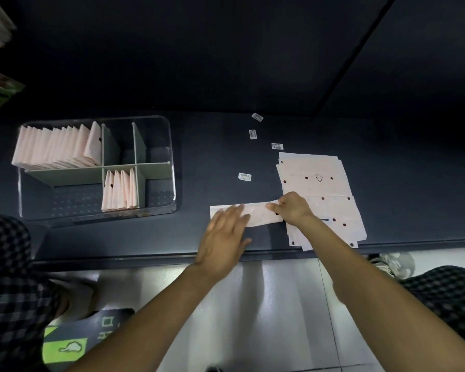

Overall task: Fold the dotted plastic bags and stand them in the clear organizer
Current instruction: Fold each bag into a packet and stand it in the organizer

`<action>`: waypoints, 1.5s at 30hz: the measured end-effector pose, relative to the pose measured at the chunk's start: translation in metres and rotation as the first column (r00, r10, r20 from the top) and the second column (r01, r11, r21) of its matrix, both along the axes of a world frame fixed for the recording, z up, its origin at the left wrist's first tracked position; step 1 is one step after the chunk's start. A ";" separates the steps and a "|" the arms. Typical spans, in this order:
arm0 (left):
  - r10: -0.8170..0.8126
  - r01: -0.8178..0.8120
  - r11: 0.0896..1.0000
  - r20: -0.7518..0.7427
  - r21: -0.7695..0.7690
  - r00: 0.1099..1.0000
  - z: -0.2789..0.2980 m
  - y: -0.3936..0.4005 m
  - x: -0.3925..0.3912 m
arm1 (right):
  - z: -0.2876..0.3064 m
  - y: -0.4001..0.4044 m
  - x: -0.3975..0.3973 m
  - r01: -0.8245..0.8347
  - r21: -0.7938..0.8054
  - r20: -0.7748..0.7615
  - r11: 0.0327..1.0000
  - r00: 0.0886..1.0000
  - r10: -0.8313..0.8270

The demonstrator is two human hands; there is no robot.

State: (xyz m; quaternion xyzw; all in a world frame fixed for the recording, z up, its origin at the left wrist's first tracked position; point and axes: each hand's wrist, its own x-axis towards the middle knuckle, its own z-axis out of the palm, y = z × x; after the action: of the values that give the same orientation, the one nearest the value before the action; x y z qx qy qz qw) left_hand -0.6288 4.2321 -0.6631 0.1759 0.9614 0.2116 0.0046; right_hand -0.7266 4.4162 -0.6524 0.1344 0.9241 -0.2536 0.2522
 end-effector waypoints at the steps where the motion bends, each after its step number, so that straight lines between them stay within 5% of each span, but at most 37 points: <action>1: -0.073 0.076 0.993 0.035 -0.090 0.997 -0.004 0.002 0.001 | 0.000 0.000 -0.001 0.007 0.000 0.007 1.000 1.000 -0.007; 6: -0.129 0.158 0.938 0.113 -0.308 0.985 -0.019 -0.011 0.000 | 0.001 0.000 -0.004 0.005 0.001 0.046 1.000 0.999 -0.005; 14: -0.128 0.177 0.908 0.153 -0.379 0.980 -0.022 -0.025 -0.002 | 0.004 -0.008 0.004 0.082 0.004 -0.024 0.997 0.996 -0.082; 18: -0.127 0.185 0.907 0.172 -0.379 0.977 -0.023 -0.024 -0.003 | 0.006 -0.026 0.030 0.180 0.108 -0.448 0.978 0.887 -0.114; 20: -0.127 0.187 0.905 0.177 -0.383 0.976 -0.023 -0.023 -0.003 | 0.007 -0.041 0.044 0.119 -0.134 -0.550 0.984 0.817 -0.174; 23: -0.126 0.198 0.901 0.204 -0.385 0.971 -0.021 -0.023 -0.004 | 0.005 -0.069 0.059 0.047 -0.545 -0.282 0.837 0.930 -0.236; 28: -0.120 0.204 0.891 0.224 -0.406 0.967 -0.018 -0.024 -0.005 | 0.000 -0.062 0.053 0.291 -0.722 -0.074 0.628 0.869 -0.489; 30: -0.117 0.209 0.886 0.237 -0.415 0.964 -0.018 -0.025 -0.005 | 0.000 -0.047 0.049 0.355 -0.704 -0.085 0.615 0.817 -0.570; 32: -0.114 0.206 0.885 0.236 -0.417 0.965 -0.019 -0.026 -0.005 | -0.001 -0.033 0.046 0.335 -0.614 -0.181 0.715 0.822 -0.540; 36: -0.122 0.207 0.891 0.227 -0.403 0.966 -0.021 -0.030 -0.007 | -0.002 -0.012 0.038 0.009 -0.170 -0.362 0.985 0.929 -0.072; 39: -0.117 0.198 0.901 0.225 -0.385 0.967 -0.014 -0.034 -0.010 | 0.004 -0.007 0.035 -0.130 0.048 -0.316 0.990 0.939 0.138; 45: -0.257 0.268 0.926 0.076 -0.267 0.963 0.000 -0.032 -0.009 | 0.011 -0.019 0.064 -0.078 0.062 -0.139 0.995 0.987 0.086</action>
State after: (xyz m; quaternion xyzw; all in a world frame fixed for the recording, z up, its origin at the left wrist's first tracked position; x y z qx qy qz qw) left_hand -0.6378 4.1996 -0.6629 0.2962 0.9490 0.0769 0.0763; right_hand -0.6622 4.3968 -0.6419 0.0852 0.9512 -0.2257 0.1924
